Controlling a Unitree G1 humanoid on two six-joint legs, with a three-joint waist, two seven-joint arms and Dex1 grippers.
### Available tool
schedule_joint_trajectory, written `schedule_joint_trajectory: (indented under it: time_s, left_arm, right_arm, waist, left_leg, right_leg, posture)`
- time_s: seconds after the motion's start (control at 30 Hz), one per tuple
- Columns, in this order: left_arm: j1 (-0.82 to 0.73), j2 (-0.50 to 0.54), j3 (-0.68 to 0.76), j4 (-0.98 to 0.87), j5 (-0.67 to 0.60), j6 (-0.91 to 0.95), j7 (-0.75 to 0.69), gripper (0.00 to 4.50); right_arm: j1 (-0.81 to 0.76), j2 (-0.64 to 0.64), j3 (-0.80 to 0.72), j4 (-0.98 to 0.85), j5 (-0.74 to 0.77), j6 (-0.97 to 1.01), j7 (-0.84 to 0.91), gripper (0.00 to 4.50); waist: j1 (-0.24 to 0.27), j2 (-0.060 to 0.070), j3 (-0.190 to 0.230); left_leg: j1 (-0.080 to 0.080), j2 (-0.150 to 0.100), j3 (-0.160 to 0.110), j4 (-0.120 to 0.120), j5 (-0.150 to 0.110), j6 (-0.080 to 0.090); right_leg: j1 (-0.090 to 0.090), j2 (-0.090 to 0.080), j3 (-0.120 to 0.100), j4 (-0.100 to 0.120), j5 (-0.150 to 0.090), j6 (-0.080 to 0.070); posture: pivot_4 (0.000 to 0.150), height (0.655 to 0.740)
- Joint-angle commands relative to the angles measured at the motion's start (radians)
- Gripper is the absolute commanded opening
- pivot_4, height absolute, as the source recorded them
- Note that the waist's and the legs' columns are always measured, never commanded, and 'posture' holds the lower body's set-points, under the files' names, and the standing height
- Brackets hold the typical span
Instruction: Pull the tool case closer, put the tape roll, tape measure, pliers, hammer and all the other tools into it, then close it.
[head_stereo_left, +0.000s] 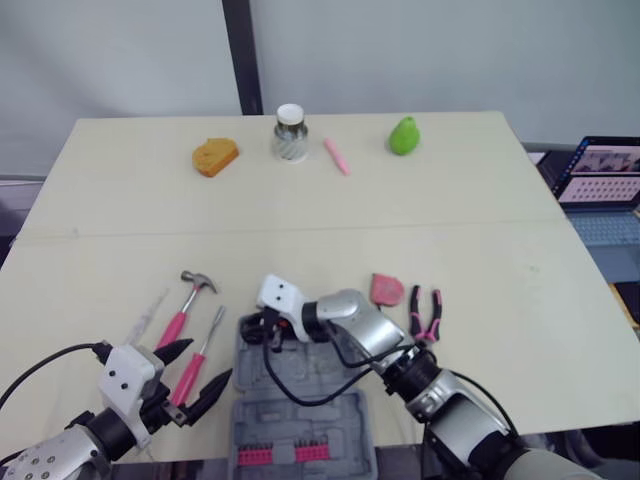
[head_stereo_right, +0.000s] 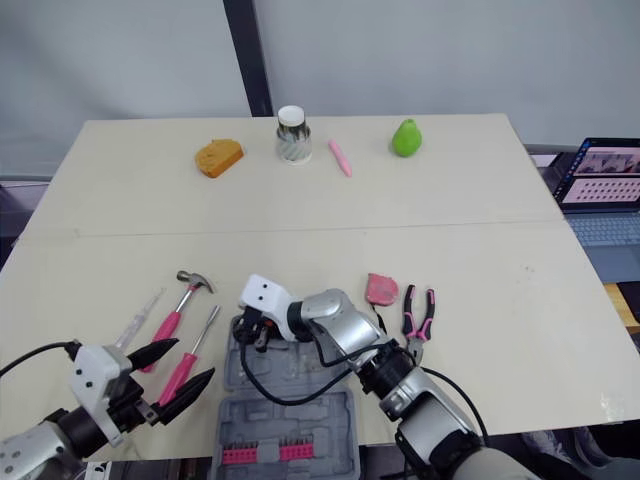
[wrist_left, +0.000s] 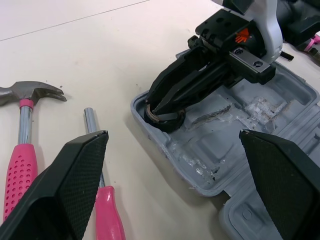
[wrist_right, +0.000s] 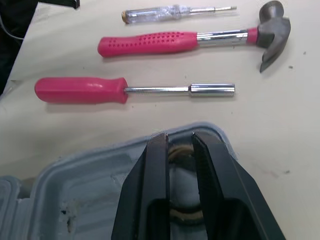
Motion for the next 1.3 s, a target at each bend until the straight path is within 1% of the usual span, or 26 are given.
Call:
schedule_joint_trajectory:
  time_s: [0.03,0.27,0.57,0.77,0.9,1.0,1.17,1.3]
  left_arm:
    - [-0.006,0.001,-0.004,-0.013,0.002,-0.016,0.005,4.5]
    - [-0.01,-0.002,-0.012,-0.014,0.006,-0.016,0.009,4.5]
    - [-0.012,0.0,-0.018,-0.013,0.015,-0.018,0.012,4.5]
    - [-0.02,0.001,-0.022,-0.01,0.015,-0.018,0.015,4.5]
    - [-0.025,0.002,-0.025,-0.005,0.013,-0.018,0.013,4.5]
    - [-0.039,0.004,-0.028,0.002,0.007,-0.016,0.011,4.5]
    - [-0.073,-0.002,-0.031,0.017,-0.01,-0.015,0.01,4.5]
    - [-0.115,-0.009,-0.02,0.059,-0.026,-0.024,0.007,4.5]
  right_arm:
    - [-0.004,0.031,-0.006,0.004,-0.007,-0.037,-0.001,0.79]
    - [-0.003,0.042,-0.005,0.067,-0.042,-0.077,-0.005,0.79]
    - [0.0,0.025,0.029,0.137,-0.128,-0.105,-0.032,0.79]
    - [-0.002,0.032,0.022,0.142,-0.131,-0.1,-0.025,0.79]
    - [0.009,0.041,0.001,0.112,-0.1,-0.088,-0.008,0.79]
    - [0.022,0.037,-0.023,0.05,-0.061,-0.1,0.025,0.79]
    - [0.05,0.03,-0.102,-0.105,0.04,-0.031,0.058,0.79]
    - [0.088,-0.01,-0.156,-0.262,0.115,0.038,0.075,0.79]
  waist:
    - [0.0,0.0,0.0]
    - [0.0,0.0,0.0]
    - [0.0,0.0,0.0]
    - [-0.001,0.0,-0.001]
    - [0.0,0.001,-0.001]
    - [0.001,0.001,-0.001]
    - [0.001,0.001,-0.001]
    - [0.001,0.001,-0.001]
  left_leg:
    - [0.0,0.0,0.0,0.0,0.0,0.0]
    - [0.0,0.0,0.0,0.0,0.0,0.0]
    - [0.001,0.0,0.0,0.0,0.0,0.0]
    - [0.002,0.001,0.0,0.0,0.0,0.0]
    - [0.002,0.001,0.001,0.0,0.0,0.0]
    - [0.002,0.001,0.001,0.0,0.0,0.0]
    - [0.001,0.001,0.0,0.0,0.0,0.0]
    - [0.001,0.001,0.0,0.0,0.0,-0.001]
  right_leg:
    - [0.0,0.0,0.0,0.0,0.0,0.0]
    - [0.0,0.0,0.0,0.0,0.0,0.0]
    - [0.0,0.0,0.0,0.0,0.0,0.0]
    - [0.001,0.0,0.001,0.001,0.0,0.0]
    - [0.001,0.0,0.001,0.001,0.0,0.0]
    - [0.001,0.0,0.001,0.001,0.0,0.0]
    - [0.0,0.0,0.0,0.0,0.0,0.0]
    - [0.0,0.001,0.0,0.0,0.0,0.0]
  posture:
    - [0.15,0.74]
    - [0.15,0.74]
    - [0.15,0.74]
    - [0.15,0.74]
    - [0.15,0.74]
    - [0.15,0.74]
    - [0.15,0.74]
    - [0.15,0.74]
